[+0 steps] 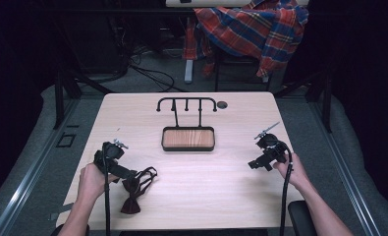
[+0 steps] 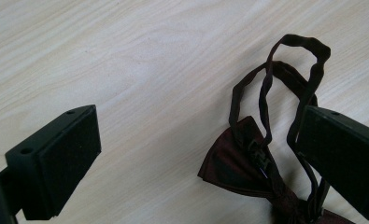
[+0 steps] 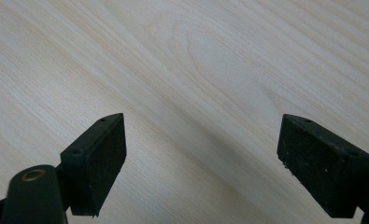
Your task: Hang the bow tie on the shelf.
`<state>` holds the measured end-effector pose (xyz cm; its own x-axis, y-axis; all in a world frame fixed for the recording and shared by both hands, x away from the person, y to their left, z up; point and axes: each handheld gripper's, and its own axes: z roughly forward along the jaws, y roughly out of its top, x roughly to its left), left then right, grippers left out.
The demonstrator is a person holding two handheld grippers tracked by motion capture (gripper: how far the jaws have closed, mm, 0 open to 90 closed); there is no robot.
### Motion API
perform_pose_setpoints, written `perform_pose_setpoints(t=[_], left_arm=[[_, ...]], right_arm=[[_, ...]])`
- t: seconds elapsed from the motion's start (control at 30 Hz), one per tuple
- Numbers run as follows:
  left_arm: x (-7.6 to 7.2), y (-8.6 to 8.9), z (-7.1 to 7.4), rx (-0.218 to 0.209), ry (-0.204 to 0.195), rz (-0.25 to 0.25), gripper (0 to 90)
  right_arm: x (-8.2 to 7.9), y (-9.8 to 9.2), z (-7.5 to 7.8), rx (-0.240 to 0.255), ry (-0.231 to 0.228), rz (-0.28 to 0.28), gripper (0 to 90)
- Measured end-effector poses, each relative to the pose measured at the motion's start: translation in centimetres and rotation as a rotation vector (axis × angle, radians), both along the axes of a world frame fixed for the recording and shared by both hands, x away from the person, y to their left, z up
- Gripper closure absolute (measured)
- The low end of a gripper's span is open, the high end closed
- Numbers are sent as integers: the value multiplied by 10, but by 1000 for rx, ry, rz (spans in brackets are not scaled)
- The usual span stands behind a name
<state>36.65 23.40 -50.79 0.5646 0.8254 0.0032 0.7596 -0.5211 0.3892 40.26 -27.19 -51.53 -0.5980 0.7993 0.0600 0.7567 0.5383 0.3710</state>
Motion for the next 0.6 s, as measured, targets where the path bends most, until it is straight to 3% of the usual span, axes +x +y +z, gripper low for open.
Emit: perform_pose_setpoints(t=[0.17,0.23,0.3,0.43,0.6], left_arm=[[2,-2,-1,37,0,7,0],[2,-2,-1,24,-3,3,0],[2,-3,0,19,-4,-6,0],[2,-4,-1,9,-4,-14,0],[4,-6,0,-6,1,-18,3]], right_arm=[[0,0,-1,2,-6,-8,155],[1,0,-1,-5,13,4,155],[0,0,-2,7,4,-11,155],[2,0,-2,-15,5,-7,155],[1,3,-3,-17,13,20,155]])
